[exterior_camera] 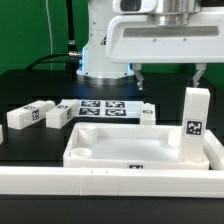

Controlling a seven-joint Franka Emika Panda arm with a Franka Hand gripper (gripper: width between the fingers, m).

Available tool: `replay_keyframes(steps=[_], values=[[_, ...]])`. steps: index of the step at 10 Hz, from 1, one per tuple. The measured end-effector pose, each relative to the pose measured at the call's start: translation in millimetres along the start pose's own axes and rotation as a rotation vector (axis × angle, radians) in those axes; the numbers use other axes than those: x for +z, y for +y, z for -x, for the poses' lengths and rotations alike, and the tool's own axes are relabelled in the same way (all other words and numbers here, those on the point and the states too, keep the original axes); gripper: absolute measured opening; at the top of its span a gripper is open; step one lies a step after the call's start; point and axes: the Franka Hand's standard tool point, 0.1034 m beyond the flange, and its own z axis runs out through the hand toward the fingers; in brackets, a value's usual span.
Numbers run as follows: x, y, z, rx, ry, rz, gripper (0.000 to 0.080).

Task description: Assemble desk

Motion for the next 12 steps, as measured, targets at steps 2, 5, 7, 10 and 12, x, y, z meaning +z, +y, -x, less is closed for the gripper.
replay_keyframes(steps=[2,5,7,10,12], values=[[10.1,7.8,9.0,0.011,-0.1,0.006,0.0649],[10.1,12.5,11.4,0.015,-0.301,0.017,0.0649],[20.4,29.4,18.6,0.05,-0.325,-0.021,0.0649],[34.4,33.5,31.5,0.099,-0.343,-0.044,0.0649],[34.4,34.3,34.1,0.1,-0.37,-0.043,0.0649]])
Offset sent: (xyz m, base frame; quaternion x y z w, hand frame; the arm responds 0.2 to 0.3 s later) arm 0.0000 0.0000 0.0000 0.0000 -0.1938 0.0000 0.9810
